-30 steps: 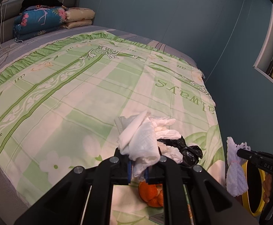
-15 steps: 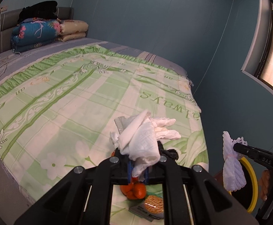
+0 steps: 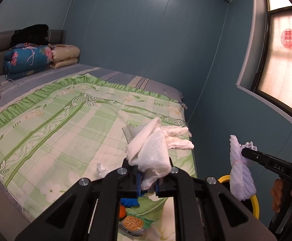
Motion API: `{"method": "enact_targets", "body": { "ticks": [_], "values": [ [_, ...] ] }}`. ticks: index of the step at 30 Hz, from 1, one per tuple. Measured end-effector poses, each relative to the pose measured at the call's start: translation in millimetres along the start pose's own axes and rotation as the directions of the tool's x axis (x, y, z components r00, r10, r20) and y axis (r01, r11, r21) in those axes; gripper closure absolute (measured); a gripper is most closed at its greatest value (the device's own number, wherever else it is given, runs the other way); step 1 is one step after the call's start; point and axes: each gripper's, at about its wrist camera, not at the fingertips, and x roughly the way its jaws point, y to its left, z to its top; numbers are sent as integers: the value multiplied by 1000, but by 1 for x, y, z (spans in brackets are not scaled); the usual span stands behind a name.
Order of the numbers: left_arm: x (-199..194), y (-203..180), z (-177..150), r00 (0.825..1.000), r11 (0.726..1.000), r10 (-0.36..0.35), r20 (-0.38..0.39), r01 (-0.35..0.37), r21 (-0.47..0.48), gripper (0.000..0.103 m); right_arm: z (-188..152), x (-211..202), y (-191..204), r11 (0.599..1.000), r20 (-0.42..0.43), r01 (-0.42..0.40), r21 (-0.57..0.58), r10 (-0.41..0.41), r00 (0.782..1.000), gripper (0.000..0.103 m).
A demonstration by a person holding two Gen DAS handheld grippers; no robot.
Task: Collect trash
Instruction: 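Lift the white tissue and foam sleeve and carry both over the yellow bin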
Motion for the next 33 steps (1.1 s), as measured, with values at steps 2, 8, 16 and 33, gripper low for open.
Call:
{"method": "enact_targets", "body": {
  "ticks": [2, 8, 16, 33],
  "values": [
    [-6, -9, 2, 1000, 1000, -13, 10, 13, 9, 95, 2, -11, -5, 1000, 19, 5, 8, -5, 1000, 92],
    [-19, -34, 6, 998, 998, -58, 37, 56, 33, 95, 2, -45, -23, 998, 76, 41, 52, -44, 996, 92],
    [-16, -70, 7, 993, 991, -117, 32, 114, 69, 95, 2, -80, -47, 991, 126, 94, 94, -106, 986, 92],
    [20, -128, -20, 979, 969, -185, -85, 196, 150, 94, -14, -119, -100, 967, 160, 181, 178, -210, 965, 92]
  ]
}}
